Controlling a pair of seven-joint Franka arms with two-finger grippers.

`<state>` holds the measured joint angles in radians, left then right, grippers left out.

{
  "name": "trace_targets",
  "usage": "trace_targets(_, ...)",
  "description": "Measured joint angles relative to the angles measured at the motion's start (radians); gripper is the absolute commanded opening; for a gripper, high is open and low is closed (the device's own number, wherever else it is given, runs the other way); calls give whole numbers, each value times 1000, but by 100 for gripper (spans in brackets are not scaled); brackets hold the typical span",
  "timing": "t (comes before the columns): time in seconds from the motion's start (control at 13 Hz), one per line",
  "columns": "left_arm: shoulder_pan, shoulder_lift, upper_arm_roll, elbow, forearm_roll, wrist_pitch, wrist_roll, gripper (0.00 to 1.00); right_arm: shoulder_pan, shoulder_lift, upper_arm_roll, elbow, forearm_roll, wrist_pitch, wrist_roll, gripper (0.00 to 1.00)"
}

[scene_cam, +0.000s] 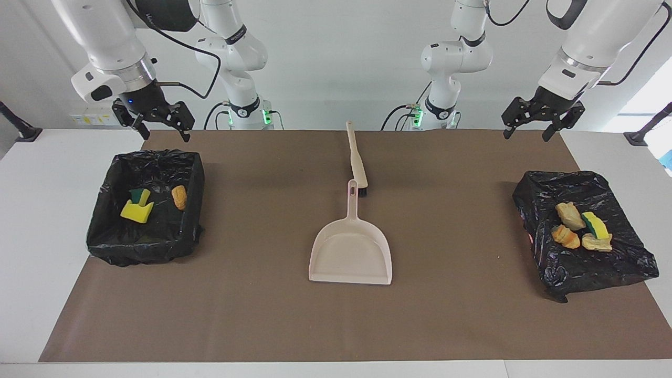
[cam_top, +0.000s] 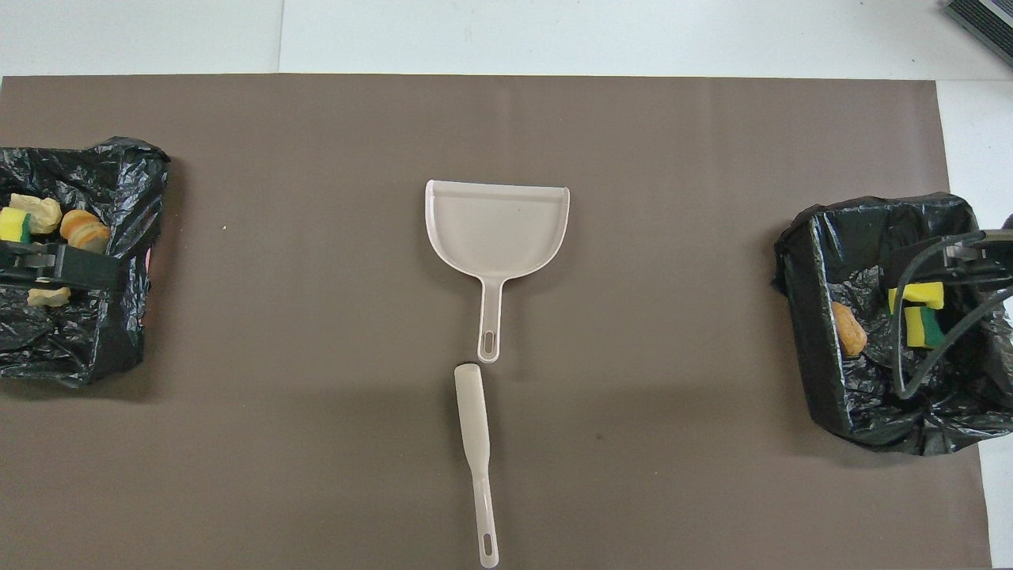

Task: Sweep and dump trash in bin

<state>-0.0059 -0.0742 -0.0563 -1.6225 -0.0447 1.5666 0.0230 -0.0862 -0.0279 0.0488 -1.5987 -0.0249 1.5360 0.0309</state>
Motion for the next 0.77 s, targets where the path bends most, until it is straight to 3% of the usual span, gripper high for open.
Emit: trace_targets(0.77, 0, -20, 1, 11, 0, -24, -30, 100, -3, 0, -1, 0, 0, 0, 0, 100)
